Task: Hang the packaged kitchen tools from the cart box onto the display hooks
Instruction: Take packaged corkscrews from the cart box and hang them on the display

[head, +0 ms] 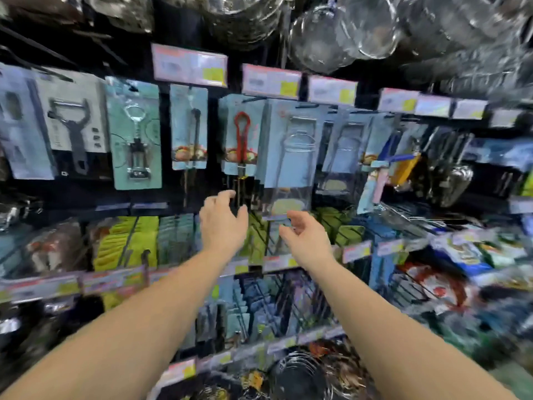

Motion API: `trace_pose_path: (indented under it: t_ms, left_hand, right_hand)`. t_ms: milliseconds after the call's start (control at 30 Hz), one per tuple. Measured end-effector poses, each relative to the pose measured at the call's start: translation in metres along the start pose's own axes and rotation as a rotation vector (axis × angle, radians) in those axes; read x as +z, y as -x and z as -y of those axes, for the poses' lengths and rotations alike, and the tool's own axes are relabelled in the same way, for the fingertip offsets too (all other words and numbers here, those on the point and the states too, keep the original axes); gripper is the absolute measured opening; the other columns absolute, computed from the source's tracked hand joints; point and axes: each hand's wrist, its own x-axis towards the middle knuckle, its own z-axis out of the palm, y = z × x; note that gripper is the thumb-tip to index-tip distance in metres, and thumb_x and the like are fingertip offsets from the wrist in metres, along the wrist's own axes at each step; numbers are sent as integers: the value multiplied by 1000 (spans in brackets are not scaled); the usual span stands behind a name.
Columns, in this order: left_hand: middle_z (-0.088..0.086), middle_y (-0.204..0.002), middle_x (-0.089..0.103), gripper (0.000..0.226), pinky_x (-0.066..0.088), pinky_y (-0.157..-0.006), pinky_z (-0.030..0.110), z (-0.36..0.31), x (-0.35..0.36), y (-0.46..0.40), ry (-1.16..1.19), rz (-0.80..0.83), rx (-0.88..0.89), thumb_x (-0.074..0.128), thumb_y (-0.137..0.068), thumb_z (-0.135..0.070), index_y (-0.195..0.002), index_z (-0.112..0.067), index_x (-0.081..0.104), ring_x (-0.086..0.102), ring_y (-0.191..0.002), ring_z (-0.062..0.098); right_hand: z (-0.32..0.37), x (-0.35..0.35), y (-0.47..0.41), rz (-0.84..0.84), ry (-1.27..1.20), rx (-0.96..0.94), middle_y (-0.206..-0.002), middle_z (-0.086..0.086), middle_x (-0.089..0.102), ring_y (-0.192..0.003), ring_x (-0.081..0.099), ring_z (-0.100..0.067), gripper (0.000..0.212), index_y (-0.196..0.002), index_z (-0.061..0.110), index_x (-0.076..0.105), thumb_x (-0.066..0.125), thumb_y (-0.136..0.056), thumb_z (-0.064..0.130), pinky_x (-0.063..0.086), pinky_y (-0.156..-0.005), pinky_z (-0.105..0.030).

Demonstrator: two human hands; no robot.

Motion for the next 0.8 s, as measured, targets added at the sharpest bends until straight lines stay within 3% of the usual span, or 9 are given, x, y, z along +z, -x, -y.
trace_pose_path:
  t_ms: [167,333,467,567,700,800]
  left_hand:
    - [12,-142,48,54,39,-105,38,-112,118,77,-143,331,177,57,-93,-49,-140,-22,51,45,-131,33]
    - [10,-143,50,62,39,-108,40,-211,227,144,-279,607,385,51,-91,-59,-142,-25,48,45,-133,32]
    - [12,-142,47,60,41,-104,43,-275,304,191,-284,768,502,51,-92,-59,-142,-25,48,44,-131,36]
    - [12,-141,47,60,41,-104,42,-312,364,221,-270,857,570,51,-91,-59,-141,-25,48,43,-131,35]
    - [11,-148,40,61,36,-108,43,-349,452,242,-269,989,641,49,-94,-58,-143,-23,41,35,-137,35]
    - [11,-154,34,69,34,-112,46,-369,524,244,-276,1100,666,49,-92,-60,-150,-24,34,32,-141,35]
  right_hand:
    - [-94,-142,14,-65,189,102,-142,-5,53,-125,53,-21,50,-139,16,50,62,-93,28,43,-95,-28]
    - [-179,-257,36,-179,431,231,-129,-14,58,-117,55,-32,51,-139,19,50,60,-92,37,47,-93,-40]
    - [-244,-335,56,-260,455,401,-120,-12,61,-109,59,-30,58,-141,20,47,61,-90,45,49,-88,-37]
    - [-294,-382,68,-336,447,499,-127,-10,60,-113,58,-27,54,-139,19,50,60,-91,43,47,-85,-33]
    - [-364,-439,65,-416,425,634,-140,-4,53,-119,57,-24,60,-142,22,46,63,-90,45,50,-95,-37]
    - [-416,-483,57,-479,380,770,-140,-4,52,-109,60,-22,60,-143,20,44,63,-91,42,53,-83,-31]
